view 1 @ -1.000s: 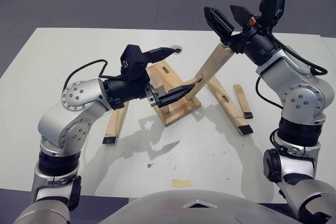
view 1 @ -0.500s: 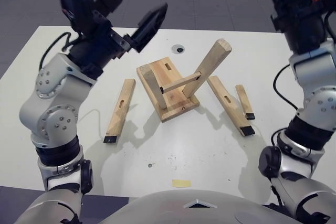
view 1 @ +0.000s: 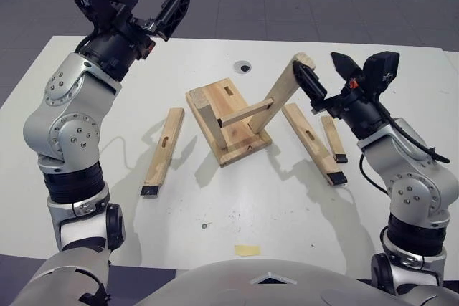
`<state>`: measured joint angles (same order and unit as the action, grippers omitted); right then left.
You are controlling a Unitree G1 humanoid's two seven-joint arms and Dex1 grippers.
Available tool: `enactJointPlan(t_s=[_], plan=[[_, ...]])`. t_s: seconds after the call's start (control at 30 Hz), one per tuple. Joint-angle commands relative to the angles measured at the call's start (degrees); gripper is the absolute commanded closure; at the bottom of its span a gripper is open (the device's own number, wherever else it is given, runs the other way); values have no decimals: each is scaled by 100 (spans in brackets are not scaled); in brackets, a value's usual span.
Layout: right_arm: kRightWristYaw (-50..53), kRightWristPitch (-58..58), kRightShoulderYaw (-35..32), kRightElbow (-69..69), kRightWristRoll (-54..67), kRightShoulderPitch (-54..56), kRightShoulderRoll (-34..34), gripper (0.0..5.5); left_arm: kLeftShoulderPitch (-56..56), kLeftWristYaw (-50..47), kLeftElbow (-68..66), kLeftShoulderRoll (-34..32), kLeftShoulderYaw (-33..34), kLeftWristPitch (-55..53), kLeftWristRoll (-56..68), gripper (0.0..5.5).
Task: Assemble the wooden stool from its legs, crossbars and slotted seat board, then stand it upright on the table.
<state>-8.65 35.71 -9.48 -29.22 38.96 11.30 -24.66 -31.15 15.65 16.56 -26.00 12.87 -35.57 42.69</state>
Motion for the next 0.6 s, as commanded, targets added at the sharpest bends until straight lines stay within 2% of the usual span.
enactJointPlan(t_s=[0.03,0.17,0.3,0.37,0.43,0.6], plan=[[214,-928,-189,942,-1336,754,-439,12,-163,77,-72,42,-168,54,-221,10],[132,-1817,-598,1322,-1594,1427,-381,12,-242,146,-124,110,-310,93,-378,10],[24,-2090,-1030,791,-580,1466,178,12,-173,217,-120,98,-460,88,-589,10],[-137,-1760,-1158,305,455,1102,385,12,-140,226,-103,103,-449,52,-621,10],[-548,-1212,-1118,-336,1689,279,303,12,-39,276,-23,26,-394,-24,-599,10],[-885,-577,-800,-1380,2771,-1359,95,12,272,399,117,-173,-251,-142,-565,10]])
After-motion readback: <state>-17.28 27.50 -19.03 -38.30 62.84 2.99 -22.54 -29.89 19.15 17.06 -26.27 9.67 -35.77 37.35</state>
